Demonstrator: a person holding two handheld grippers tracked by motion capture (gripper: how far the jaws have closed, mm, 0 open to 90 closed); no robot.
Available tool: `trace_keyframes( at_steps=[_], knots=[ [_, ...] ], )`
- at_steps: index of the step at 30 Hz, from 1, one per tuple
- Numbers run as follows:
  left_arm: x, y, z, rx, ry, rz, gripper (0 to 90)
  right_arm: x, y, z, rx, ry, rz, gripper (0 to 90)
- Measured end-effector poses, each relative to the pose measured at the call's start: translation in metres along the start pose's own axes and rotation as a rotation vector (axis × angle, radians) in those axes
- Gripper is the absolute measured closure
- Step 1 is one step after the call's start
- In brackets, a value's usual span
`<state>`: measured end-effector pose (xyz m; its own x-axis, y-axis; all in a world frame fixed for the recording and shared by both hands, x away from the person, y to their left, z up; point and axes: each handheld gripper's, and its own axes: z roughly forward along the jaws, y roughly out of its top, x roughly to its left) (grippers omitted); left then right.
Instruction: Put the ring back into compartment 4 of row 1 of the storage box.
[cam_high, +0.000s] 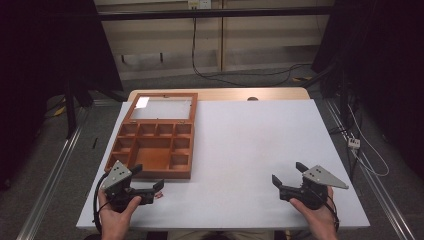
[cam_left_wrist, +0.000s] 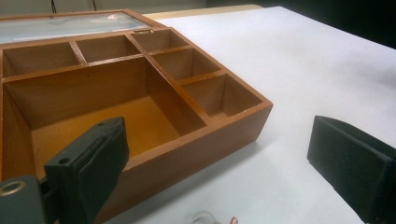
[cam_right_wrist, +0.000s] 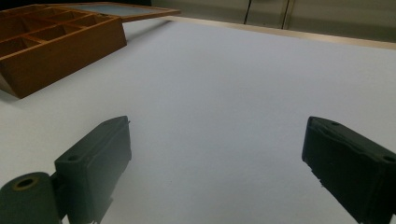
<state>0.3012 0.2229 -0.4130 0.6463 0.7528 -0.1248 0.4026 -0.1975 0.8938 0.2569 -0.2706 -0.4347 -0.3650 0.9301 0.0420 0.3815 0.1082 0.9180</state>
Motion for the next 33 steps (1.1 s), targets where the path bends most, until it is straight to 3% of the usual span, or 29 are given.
trace_keyframes(
  at_steps=[11, 15, 27, 31, 32, 33],
  knots=[
    [-0.0001, 0.0016, -0.0013, 0.055, -0.032, 0.008, 12.0, -0.0018, -0.0004, 0.0013, 0.012, 0.005, 0.006, 7.5],
    [0.0020, 0.0025, -0.0009, 0.084, -0.069, -0.025, 12.1, -0.0027, -0.0005, 0.0021, 0.016, 0.008, 0.008, 7.5],
    [0.0084, -0.0009, -0.0055, 0.171, -0.055, -0.015, 12.3, 0.0011, 0.0006, 0.0050, 0.028, 0.014, 0.002, 8.0],
    [0.0069, -0.0005, -0.0041, 0.201, -0.062, 0.008, 10.8, 0.0018, 0.0008, 0.0049, 0.028, 0.015, -0.002, 8.0],
    [0.0055, -0.0003, -0.0029, 0.219, -0.059, 0.015, 12.1, 0.0018, 0.0008, 0.0045, 0.029, 0.013, 0.000, 8.0],
    [0.0021, -0.0003, 0.0005, 0.270, -0.065, 0.051, 13.6, 0.0016, 0.0008, 0.0043, 0.028, 0.013, 0.000, 8.0]
  ],
)
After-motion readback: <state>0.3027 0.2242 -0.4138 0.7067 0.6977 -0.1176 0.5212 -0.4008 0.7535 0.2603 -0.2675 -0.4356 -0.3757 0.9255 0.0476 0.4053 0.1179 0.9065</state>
